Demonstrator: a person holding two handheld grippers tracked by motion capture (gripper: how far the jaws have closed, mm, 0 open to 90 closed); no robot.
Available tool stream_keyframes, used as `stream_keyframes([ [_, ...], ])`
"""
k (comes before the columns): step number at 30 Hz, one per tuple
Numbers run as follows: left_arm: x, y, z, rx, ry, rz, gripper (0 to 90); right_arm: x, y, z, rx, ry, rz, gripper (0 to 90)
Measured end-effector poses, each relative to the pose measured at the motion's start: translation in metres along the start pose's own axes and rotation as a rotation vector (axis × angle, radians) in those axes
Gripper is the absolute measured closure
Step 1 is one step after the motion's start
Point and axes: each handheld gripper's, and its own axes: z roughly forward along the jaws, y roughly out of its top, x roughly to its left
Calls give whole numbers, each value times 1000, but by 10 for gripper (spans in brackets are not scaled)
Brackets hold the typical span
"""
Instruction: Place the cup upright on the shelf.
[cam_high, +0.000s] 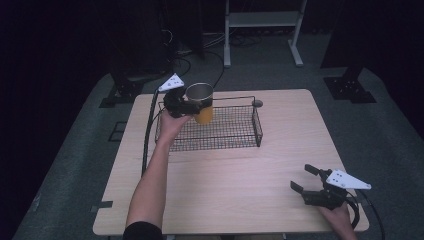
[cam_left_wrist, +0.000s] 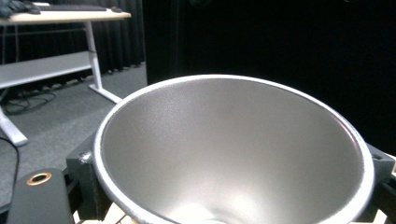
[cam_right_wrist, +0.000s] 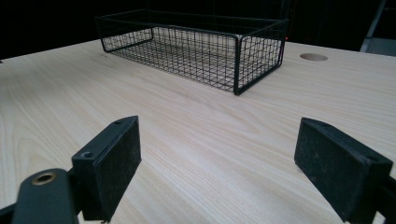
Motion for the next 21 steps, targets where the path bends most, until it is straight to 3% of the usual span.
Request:
stream_keyframes([
  [4,0,-2,5,4,14,6,120,0,0,0,0,1,0,136],
  [17,10,-17,21,101,63,-9,118,0,0,0,0,1,2,136],
  [21,11,-22,28,143,74,7,117,0,0,0,1,1,5,136],
])
